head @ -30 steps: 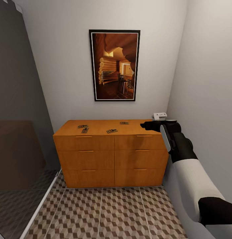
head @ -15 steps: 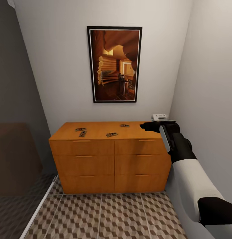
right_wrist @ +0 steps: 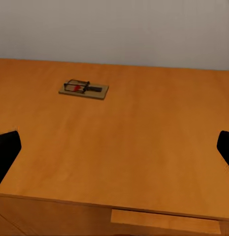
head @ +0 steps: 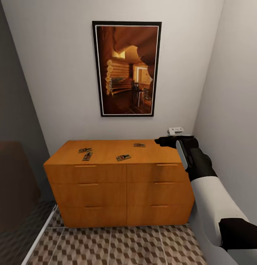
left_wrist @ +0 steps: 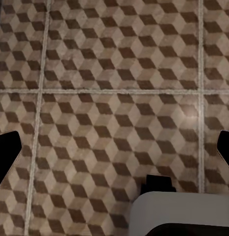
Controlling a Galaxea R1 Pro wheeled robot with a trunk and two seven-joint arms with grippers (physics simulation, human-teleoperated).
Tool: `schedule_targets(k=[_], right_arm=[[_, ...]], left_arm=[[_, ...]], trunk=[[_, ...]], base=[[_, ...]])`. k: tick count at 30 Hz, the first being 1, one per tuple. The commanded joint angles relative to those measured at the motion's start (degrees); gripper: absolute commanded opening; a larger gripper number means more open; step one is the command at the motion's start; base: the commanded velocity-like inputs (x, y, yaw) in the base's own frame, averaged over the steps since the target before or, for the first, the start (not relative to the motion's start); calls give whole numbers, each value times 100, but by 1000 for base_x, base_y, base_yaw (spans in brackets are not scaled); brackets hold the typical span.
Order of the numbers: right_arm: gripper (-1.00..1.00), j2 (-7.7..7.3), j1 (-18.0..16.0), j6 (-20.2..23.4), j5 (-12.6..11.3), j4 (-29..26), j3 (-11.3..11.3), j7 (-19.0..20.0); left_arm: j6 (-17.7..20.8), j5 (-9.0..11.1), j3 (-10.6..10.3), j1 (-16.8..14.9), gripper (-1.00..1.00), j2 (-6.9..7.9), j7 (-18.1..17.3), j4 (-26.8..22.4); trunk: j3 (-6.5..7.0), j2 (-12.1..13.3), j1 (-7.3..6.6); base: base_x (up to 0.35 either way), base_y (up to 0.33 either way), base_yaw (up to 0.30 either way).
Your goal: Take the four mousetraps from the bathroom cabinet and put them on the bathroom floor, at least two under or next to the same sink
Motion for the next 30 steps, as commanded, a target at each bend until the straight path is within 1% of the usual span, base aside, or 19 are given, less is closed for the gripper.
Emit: schedule_targets(k=[1,13,22,26,30], right_arm=[[100,2,-3,21,31,-3,-1,27],[100,2,7,9,31,3,8,32],[100,-3,11,-5,25,122,8,57],[100,-9,20,-104,23,160,8,78],[100,-22,33,-170,28,175,8,190]], left_arm=[[-6,0,1,3,100,0,12,-10],[-6,1,0,3,100,1,5,-10],[-6,1,1,3,100,3,3,-10],[-6,1,1,3,100,3,3,-10],[-6,1,1,3,100,3,3,-10]], trunk=[[-5,-2,4],[-5,-2,4],[-5,-2,4],[-5,-2,4],[-5,-2,4]], base=[[327,24,0],[263,150,0],[53,38,0],[7,5,0],[3,2,0]])
